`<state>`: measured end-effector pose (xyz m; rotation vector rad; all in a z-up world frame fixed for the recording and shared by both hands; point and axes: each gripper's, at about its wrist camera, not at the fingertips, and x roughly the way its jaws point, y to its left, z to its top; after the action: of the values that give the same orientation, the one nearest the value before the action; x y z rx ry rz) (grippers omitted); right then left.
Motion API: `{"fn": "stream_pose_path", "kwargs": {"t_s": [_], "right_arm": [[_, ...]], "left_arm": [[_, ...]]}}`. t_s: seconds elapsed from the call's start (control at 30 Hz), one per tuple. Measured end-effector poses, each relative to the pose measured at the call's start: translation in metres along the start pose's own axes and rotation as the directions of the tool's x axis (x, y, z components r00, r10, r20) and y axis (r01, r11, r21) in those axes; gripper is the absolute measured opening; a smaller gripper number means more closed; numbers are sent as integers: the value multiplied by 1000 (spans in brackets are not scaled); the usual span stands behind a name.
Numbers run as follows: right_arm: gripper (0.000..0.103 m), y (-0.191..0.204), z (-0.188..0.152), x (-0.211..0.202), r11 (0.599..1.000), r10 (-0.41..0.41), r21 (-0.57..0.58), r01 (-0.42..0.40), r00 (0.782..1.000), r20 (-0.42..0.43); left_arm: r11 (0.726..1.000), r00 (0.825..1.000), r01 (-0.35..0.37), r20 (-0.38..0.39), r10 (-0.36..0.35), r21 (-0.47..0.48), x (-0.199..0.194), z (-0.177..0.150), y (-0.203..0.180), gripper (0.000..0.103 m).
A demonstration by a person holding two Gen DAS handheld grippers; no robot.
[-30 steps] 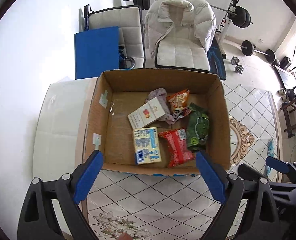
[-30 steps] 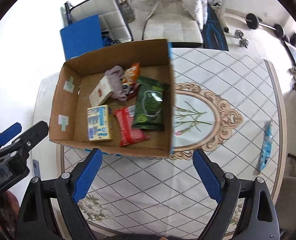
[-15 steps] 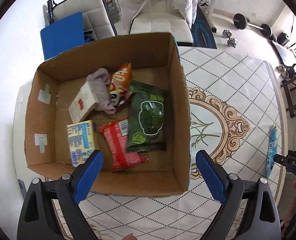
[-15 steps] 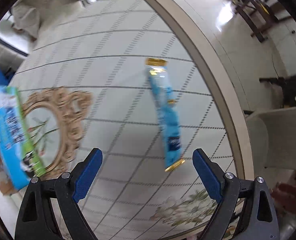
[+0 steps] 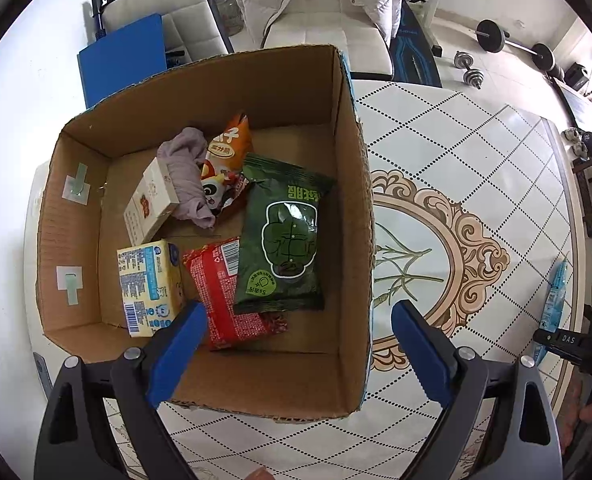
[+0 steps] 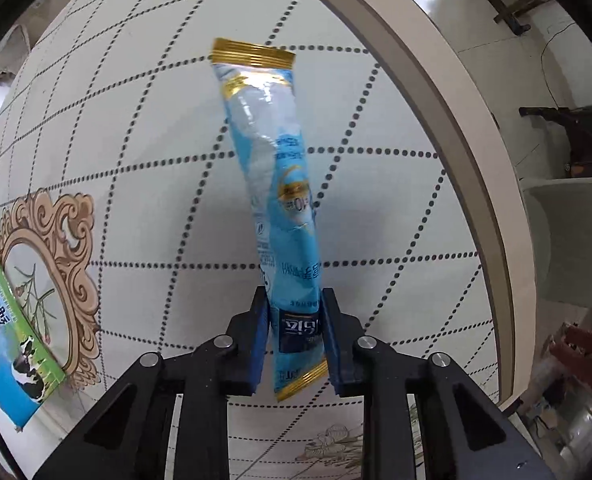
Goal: Organize soft objects
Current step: 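Carry the ice-pop stick into the box and open the right tool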
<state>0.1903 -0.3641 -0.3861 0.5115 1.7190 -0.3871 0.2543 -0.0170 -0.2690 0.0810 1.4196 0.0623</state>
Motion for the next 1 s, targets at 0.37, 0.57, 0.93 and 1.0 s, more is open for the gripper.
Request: {"fn": "stream_pose_path", "kwargs": {"t_s": [0.37, 0.57, 0.93, 1.0], "right_arm": [[21, 138, -94, -114, 914, 315, -288, -287, 947, 56], [21, 247, -138, -157, 809, 439, -436, -393, 898, 4], [21, 409, -194, -116, 730, 424, -551, -405, 900, -99], [21, 426, -198, -101, 726, 410, -563, -394, 906, -106]], "left_arm": [[999, 996, 49, 77, -48, -7, -69, -10, 86, 95], [998, 995, 44, 89, -40, -37, -84, -10, 154, 95], [992, 998, -36, 48, 42, -121, -43, 1, 258, 95], [990, 998, -46, 35, 51, -131, -33, 3, 272, 95]]}}
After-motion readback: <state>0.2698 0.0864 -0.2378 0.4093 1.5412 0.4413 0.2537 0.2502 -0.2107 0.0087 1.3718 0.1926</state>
